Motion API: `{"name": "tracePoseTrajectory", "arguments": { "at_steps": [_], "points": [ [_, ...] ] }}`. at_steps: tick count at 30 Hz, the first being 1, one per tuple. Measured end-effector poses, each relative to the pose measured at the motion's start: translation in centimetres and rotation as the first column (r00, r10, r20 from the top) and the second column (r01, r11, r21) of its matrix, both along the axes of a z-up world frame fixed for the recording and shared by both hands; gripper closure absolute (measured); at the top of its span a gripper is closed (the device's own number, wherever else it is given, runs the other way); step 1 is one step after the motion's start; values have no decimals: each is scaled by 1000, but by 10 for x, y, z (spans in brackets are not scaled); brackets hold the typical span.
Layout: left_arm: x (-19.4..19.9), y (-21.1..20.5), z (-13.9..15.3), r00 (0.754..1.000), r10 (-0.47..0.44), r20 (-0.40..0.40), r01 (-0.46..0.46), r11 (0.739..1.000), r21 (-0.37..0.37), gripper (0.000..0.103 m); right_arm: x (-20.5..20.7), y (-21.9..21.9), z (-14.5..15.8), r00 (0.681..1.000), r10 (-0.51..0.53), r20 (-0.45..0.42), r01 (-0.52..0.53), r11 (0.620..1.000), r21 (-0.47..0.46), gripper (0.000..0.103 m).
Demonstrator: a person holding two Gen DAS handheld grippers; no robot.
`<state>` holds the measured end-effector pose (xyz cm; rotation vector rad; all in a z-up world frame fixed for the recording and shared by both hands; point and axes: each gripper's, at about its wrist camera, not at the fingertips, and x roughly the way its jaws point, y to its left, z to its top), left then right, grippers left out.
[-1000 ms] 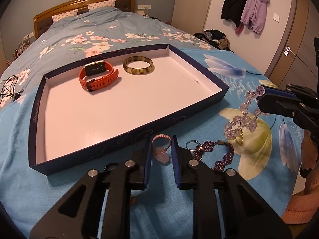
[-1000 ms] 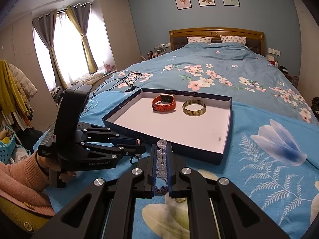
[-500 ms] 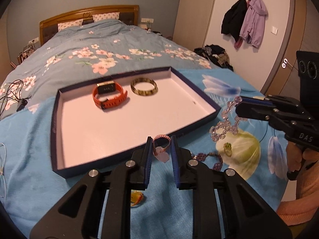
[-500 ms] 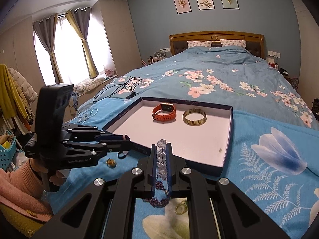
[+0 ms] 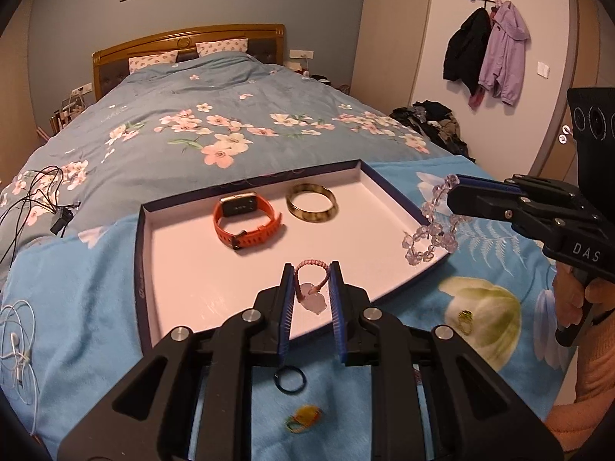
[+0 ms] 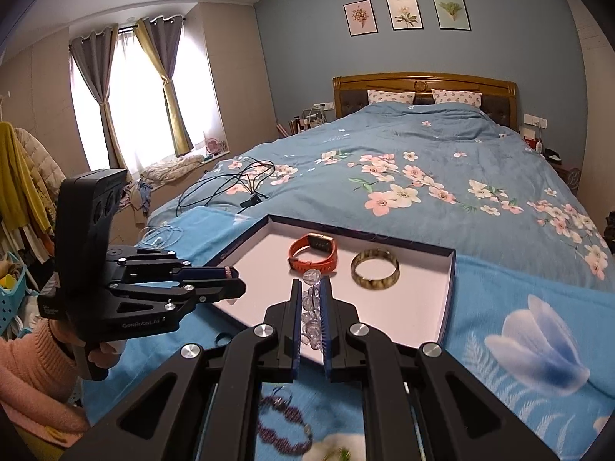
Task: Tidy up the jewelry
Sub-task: 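Carry the pink ring with the left tool into the tray while the right tool places the crystal bracelet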
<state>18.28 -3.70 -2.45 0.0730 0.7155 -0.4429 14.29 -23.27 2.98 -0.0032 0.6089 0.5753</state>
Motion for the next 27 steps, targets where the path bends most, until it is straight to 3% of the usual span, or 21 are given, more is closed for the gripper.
{"name": "tracePoseTrajectory", "arguments": {
  "at_steps": [27],
  "points": [
    [64, -1, -24, 996, 73, -58, -71, 997, 35, 85, 76, 14, -25, 997, -35, -74, 33, 999, -24, 96]
  ]
}}
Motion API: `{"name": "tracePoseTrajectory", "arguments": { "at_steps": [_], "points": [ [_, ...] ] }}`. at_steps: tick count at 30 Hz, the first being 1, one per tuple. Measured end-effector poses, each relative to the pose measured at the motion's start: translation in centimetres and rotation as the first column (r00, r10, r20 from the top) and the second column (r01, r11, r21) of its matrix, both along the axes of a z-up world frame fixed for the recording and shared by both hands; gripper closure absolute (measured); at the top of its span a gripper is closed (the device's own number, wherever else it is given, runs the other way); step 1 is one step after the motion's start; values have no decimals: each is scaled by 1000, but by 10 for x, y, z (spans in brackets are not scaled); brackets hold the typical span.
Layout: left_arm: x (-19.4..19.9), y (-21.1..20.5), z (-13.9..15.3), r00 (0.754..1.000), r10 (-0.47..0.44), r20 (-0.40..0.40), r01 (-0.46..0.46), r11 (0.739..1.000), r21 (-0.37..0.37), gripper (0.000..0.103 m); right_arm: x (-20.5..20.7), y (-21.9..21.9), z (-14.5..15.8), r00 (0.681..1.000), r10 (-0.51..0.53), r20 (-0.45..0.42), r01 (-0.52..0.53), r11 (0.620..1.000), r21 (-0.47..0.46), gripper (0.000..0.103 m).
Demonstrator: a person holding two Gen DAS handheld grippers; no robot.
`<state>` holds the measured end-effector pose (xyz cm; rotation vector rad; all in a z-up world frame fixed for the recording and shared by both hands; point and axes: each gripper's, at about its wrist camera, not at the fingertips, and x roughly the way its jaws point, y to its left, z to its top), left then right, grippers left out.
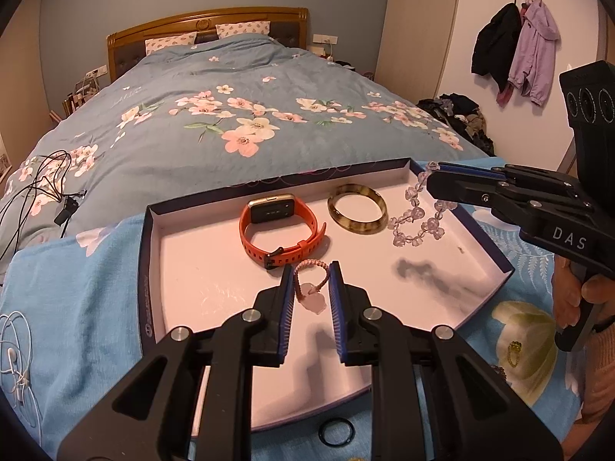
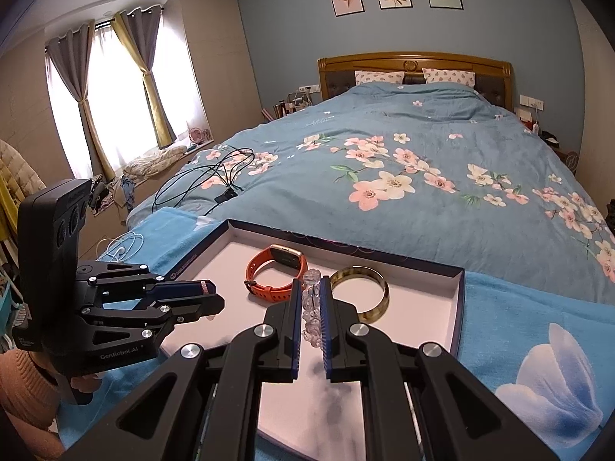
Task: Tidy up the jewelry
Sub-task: 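Carry the pink ring with the left tool into the tray while the right tool places the crystal bracelet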
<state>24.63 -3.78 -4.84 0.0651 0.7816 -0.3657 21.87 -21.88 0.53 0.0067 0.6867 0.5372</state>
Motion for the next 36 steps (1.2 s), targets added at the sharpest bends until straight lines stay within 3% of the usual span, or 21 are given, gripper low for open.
{"name": "tracePoseTrajectory", "arguments": {
  "at_steps": [25, 28, 36],
  "points": [
    [41, -1, -33, 993, 66, -101, -63, 998, 29, 83, 27, 10, -25, 998, 5, -68, -7, 1000, -30, 95],
    [41, -2, -31, 993, 75, -96, -72, 997, 35, 73, 26, 9, -25, 998, -2, -70, -1, 1000, -30, 95],
    [30, 5, -19, 994, 97, -54, -95, 995, 31, 60, 9, -1, -14, 999, -7, -49, 6, 1000, -12, 89]
  ]
}}
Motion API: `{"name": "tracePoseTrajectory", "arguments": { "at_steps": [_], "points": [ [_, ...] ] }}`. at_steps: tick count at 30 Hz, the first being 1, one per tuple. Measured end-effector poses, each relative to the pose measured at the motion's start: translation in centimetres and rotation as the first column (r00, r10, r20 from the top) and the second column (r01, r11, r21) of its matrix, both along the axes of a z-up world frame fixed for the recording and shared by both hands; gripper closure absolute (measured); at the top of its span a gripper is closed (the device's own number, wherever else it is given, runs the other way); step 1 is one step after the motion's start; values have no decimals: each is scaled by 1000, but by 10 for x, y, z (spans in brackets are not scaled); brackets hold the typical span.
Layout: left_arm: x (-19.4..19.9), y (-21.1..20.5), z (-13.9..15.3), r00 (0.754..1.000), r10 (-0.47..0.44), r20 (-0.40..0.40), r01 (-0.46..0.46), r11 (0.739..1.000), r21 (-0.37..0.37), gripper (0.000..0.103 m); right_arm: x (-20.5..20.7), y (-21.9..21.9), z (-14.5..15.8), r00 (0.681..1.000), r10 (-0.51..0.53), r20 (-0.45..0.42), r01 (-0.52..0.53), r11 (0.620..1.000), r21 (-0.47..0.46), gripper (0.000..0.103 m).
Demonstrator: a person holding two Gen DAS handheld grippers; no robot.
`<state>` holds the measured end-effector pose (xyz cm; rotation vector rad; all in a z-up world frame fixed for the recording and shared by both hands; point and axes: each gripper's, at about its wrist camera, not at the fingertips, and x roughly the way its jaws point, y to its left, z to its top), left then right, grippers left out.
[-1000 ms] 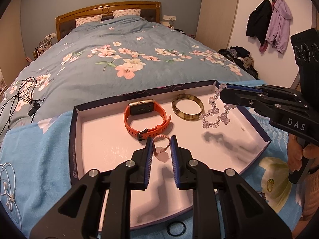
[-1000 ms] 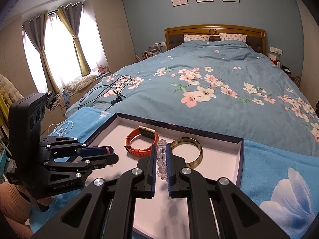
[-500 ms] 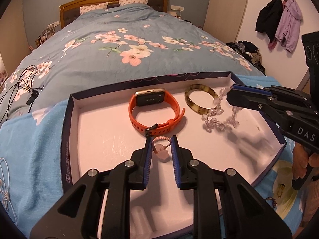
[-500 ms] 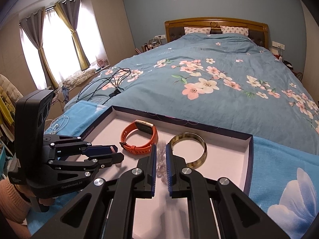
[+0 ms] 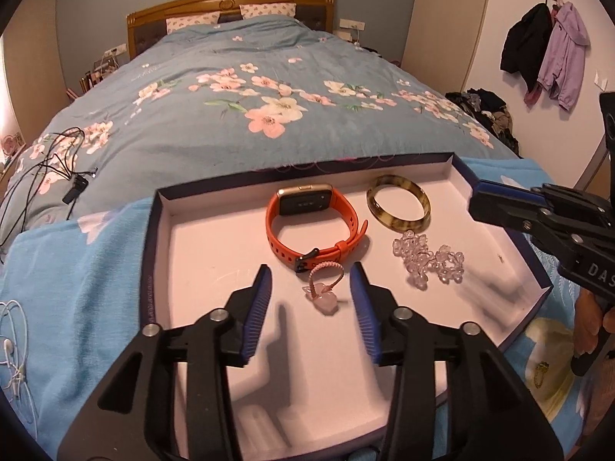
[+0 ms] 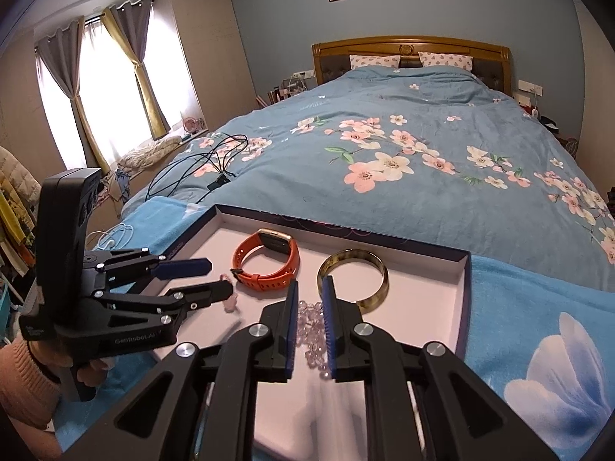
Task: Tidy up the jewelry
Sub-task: 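Carry the pink ring with the left tool into the tray while the right tool places the crystal bracelet, then open both tools and withdraw them from the tray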
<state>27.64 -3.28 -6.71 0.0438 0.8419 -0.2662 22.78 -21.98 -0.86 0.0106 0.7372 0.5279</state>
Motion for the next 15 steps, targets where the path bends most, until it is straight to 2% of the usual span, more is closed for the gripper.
{"name": "tracePoseTrajectory", "arguments": {
  "at_steps": [6, 9, 15],
  "points": [
    [-27, 6, 24, 997, -3, 81, 2, 1000, 11, 56, -32, -10, 14, 999, 23, 31, -24, 1000, 19, 82],
    [-45, 8, 35, 993, -15, 120, 13, 1000, 13, 53, -53, -11, 18, 998, 48, 48, -48, 999, -1, 77],
    [-88, 18, 50, 984, -39, 173, 41, 999, -4, 51, -94, -9, 15, 994, 101, 49, -99, 994, -44, 75]
  ]
}}
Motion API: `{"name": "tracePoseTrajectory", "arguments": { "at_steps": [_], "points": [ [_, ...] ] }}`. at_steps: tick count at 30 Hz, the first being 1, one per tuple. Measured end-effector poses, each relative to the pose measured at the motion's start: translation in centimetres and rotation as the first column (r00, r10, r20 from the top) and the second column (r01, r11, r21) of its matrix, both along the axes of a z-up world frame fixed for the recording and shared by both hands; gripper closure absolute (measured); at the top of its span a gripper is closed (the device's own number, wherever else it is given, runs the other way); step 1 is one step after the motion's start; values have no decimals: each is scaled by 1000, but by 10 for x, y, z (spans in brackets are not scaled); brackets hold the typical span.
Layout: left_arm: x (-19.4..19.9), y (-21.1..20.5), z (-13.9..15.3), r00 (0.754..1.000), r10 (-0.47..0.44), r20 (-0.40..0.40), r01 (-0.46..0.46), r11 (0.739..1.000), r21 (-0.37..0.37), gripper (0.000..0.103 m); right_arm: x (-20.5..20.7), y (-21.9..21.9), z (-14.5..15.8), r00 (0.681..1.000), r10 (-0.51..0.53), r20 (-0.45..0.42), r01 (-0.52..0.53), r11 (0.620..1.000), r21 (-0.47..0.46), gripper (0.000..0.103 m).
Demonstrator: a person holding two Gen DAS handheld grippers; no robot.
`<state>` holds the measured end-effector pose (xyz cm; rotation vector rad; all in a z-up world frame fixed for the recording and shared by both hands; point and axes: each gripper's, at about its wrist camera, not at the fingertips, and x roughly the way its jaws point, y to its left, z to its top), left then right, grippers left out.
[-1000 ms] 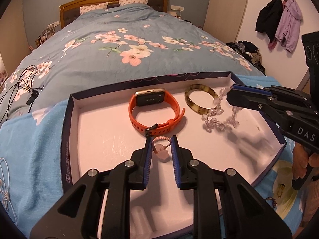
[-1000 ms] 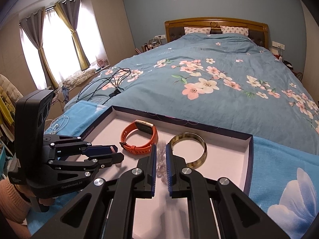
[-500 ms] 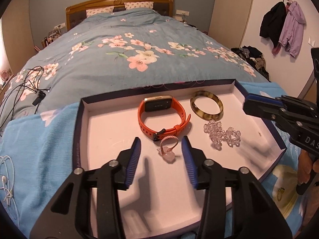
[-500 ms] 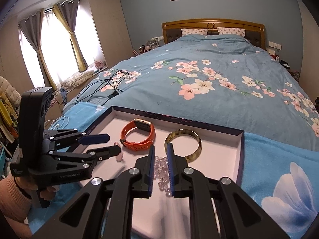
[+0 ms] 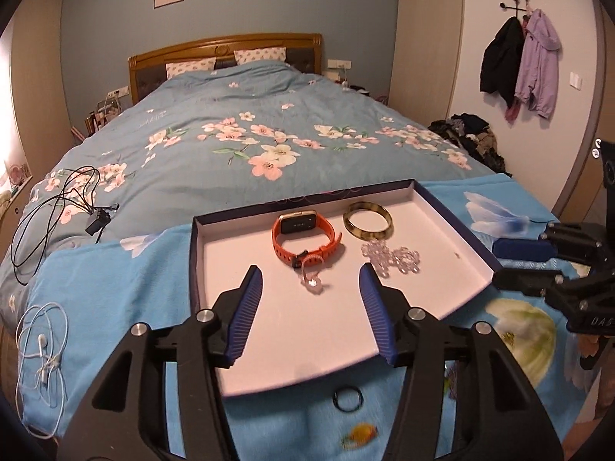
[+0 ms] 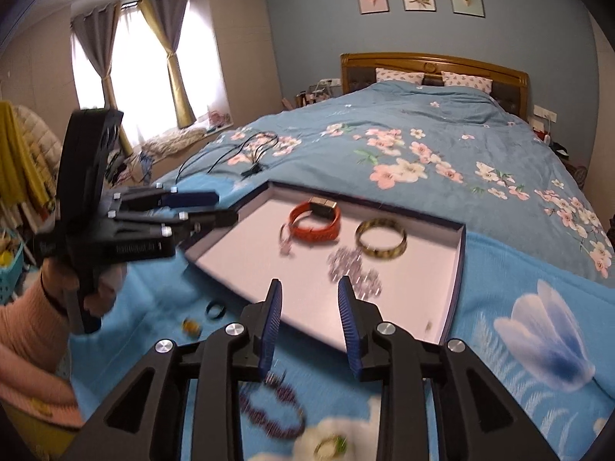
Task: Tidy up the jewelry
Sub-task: 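Open both tools and withdraw them from the tray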
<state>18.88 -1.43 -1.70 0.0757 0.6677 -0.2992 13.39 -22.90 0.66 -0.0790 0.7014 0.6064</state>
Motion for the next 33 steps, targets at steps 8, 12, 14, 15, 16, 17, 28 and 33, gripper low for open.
{"name": "tracePoseTrajectory", "arguments": {
  "at_steps": [8, 12, 14, 15, 16, 17, 28, 33],
  "points": [
    [-44, 13, -14, 999, -34, -26, 34, 999, 1, 51, -30, -1, -25, 998, 3, -57, -6, 999, -54, 68],
    [-58, 14, -26, 998, -40, -49, 41, 999, 16, 51, -38, -2, -40, 996, -13, -91, 7, 998, -67, 65],
    [-60, 13, -30, 997, -48, -59, 49, 999, 16, 51, -41, -3, -43, 995, -24, -101, 17, 998, -64, 63],
    [-63, 12, -32, 997, -52, -63, 53, 998, 16, 51, -43, -4, -45, 994, -26, -106, 19, 998, -67, 62],
    [-63, 11, -33, 997, -52, -64, 54, 998, 18, 50, -44, -4, -46, 994, -28, -107, 20, 997, -70, 62],
    [-63, 10, -35, 996, -53, -66, 55, 998, 20, 49, -45, -4, -47, 993, -28, -111, 19, 997, -74, 62],
    [-64, 2, -46, 993, -58, -101, 60, 998, 19, 48, -45, 3, -63, 985, -38, -168, 18, 993, -119, 62],
    [-63, 1, -49, 992, -61, -112, 64, 998, 23, 48, -43, 2, -64, 983, -52, -177, 30, 992, -124, 72]
  ]
}}
